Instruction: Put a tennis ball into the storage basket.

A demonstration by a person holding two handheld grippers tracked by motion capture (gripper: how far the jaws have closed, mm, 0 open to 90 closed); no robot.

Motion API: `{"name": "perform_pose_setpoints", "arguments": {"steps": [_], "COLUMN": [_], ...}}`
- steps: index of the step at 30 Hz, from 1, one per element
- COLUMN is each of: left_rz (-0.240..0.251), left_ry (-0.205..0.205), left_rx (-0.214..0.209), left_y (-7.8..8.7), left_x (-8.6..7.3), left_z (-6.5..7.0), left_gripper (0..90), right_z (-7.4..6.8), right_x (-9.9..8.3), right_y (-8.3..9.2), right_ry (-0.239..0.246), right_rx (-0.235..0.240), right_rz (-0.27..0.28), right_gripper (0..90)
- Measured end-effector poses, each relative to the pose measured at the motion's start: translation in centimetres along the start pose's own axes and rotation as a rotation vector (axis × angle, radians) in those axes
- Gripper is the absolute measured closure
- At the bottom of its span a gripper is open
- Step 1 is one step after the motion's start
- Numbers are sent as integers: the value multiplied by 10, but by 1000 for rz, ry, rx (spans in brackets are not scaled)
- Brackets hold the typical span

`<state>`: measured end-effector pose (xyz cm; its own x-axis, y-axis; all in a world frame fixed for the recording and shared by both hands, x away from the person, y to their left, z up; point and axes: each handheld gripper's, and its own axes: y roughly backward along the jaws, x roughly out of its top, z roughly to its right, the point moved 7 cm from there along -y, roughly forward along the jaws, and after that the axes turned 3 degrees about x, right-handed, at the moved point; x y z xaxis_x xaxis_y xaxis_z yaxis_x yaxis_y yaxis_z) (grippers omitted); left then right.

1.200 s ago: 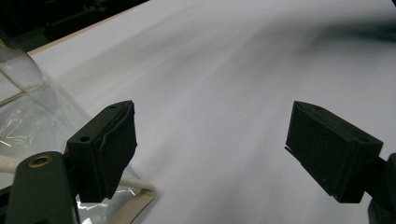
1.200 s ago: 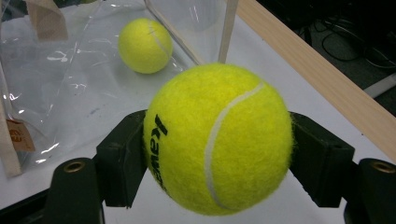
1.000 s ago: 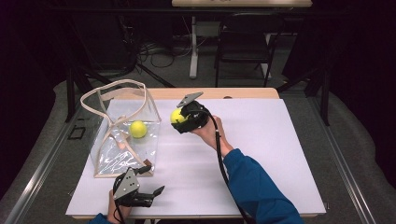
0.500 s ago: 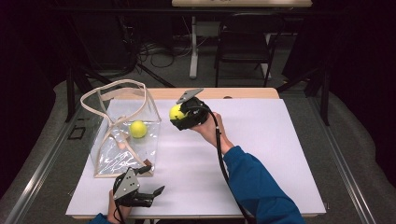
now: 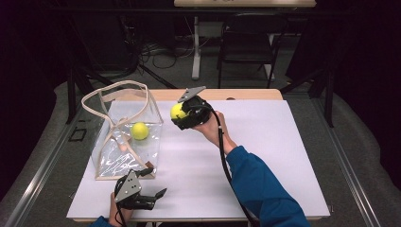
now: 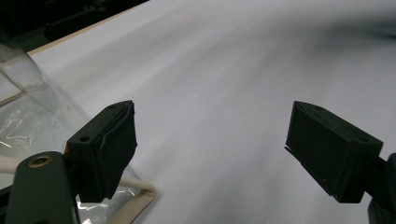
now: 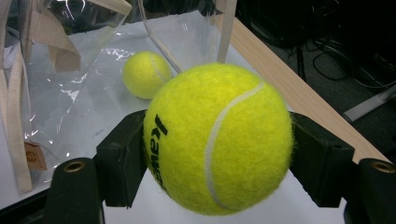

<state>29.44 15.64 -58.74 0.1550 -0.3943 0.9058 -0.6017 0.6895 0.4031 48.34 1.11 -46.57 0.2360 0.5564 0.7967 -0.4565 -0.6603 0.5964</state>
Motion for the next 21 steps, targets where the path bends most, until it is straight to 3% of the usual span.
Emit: {"name": "perform_pose_setpoints", "arguments": {"steps": [21], "left_rz": [0], "left_ry": [2], "left_rx": [-2], "left_y": [0], "left_x": [0], "left_z": [0], "left_gripper": [161], "right_z": [-2], "right_x": [17], "right_y": [10], "right_ry": [20], "right_rx": [-1], "right_rz": [25], "right_gripper": [267]}}
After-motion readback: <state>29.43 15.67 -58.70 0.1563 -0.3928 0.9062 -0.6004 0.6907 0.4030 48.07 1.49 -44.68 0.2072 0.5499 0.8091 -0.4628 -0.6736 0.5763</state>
